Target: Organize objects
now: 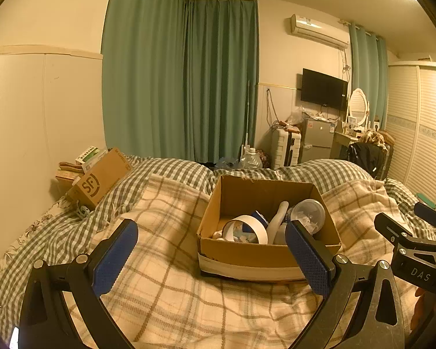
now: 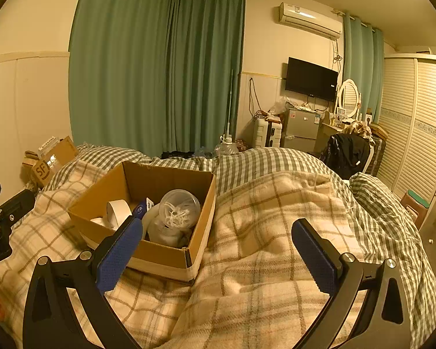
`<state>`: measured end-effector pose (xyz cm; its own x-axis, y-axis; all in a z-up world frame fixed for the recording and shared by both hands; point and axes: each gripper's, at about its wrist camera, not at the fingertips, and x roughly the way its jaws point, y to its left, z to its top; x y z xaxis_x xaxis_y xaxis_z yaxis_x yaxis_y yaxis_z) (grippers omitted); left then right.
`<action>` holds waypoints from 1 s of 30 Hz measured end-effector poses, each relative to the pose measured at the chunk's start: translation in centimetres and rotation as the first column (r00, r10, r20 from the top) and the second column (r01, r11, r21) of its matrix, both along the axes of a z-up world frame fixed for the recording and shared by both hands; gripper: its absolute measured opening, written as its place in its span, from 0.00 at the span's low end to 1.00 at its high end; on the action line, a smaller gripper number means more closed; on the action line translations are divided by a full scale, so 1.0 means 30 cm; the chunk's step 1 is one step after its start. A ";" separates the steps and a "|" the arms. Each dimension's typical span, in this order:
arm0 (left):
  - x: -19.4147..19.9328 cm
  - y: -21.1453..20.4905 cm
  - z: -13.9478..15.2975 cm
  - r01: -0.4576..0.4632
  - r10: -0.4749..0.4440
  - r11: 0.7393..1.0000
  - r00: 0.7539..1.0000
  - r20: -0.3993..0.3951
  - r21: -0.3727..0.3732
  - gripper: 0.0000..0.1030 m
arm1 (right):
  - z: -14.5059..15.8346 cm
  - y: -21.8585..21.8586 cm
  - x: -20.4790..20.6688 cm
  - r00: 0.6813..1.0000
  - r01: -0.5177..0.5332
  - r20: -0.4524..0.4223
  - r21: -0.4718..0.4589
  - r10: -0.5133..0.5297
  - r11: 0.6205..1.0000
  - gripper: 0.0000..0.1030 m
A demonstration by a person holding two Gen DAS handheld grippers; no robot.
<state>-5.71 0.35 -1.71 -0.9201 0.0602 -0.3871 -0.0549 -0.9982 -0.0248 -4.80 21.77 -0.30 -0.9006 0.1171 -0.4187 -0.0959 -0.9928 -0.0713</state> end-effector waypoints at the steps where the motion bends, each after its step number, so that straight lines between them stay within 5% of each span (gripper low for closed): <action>1: 0.002 0.001 0.001 0.000 0.000 1.000 1.000 -0.001 -0.001 1.00 | 0.000 0.000 0.000 1.000 0.000 -0.001 0.000 0.000 1.000 1.00; 30: -0.004 -0.005 -0.001 -0.004 0.004 1.000 1.000 0.002 -0.008 1.00 | -0.014 0.000 -0.002 1.000 0.000 0.010 0.000 0.000 1.000 1.00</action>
